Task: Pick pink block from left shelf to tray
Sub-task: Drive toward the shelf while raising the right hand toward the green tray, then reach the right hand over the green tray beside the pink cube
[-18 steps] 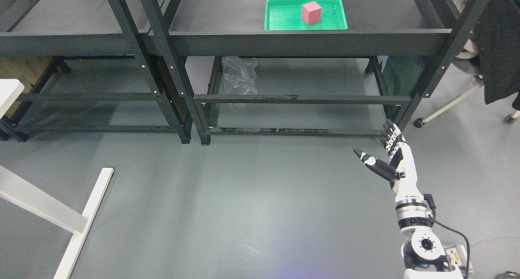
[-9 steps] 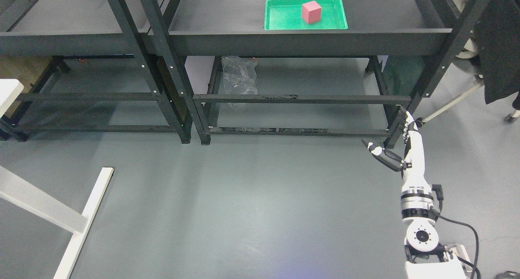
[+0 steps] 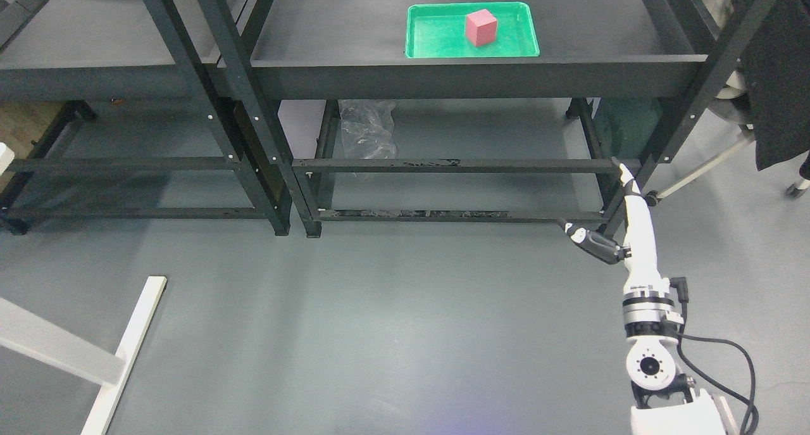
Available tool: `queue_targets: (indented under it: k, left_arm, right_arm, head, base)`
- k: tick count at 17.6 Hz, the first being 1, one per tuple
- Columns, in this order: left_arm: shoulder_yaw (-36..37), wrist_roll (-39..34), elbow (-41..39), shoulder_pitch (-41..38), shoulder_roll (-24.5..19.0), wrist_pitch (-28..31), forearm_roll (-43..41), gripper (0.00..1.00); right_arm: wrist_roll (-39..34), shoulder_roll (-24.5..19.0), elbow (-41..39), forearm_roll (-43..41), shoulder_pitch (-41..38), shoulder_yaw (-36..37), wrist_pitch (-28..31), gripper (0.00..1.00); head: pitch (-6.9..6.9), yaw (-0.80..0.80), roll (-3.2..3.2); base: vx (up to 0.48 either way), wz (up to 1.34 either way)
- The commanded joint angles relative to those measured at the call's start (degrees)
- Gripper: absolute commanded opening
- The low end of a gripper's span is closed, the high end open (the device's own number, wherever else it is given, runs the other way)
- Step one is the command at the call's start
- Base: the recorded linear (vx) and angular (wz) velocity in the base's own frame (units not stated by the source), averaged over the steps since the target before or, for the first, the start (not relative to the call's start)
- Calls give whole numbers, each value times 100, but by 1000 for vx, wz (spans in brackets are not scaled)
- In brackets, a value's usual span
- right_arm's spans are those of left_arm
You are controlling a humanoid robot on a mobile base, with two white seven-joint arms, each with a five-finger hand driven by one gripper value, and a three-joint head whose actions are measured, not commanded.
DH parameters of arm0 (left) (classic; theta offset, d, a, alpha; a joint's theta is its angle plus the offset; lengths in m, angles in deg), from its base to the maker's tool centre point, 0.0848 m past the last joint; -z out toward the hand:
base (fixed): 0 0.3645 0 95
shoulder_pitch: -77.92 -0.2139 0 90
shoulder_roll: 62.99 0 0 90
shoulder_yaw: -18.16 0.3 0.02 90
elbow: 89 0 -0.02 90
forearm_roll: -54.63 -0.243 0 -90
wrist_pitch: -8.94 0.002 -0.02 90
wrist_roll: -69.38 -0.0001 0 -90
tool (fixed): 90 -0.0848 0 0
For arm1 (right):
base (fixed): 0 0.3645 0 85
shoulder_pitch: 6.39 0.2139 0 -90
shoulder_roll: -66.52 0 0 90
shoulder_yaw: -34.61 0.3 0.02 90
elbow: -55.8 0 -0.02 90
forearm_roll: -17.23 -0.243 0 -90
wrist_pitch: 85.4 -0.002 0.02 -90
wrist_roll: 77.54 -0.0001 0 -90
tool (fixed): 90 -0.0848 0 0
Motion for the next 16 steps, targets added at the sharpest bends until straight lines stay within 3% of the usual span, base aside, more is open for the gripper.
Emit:
queue_targets:
  k: [1, 5, 8, 16]
  left_arm:
    - [0, -4, -100, 167, -100, -2, 0, 100]
    - [0, -4, -100, 167, -100, -2, 0, 100]
    - [0, -4, -100, 167, -100, -2, 0, 100]
    - [0, -4, -100, 167, -100, -2, 0, 100]
  right_arm:
    - [64, 177, -149, 3757, 165, -233, 166, 99]
    - [308, 159, -202, 3978, 200, -259, 245, 99]
    - [697, 282, -193, 4441, 200, -847, 588, 100]
    - [987, 124, -211, 4470, 165, -998, 352, 100]
  head:
    - [0, 0, 0]
    - [0, 0, 0]
    - [0, 0, 0]
    - [0, 0, 0]
  base:
    - [186, -60]
    - [202, -88]
    - [224, -149]
    - [209, 117]
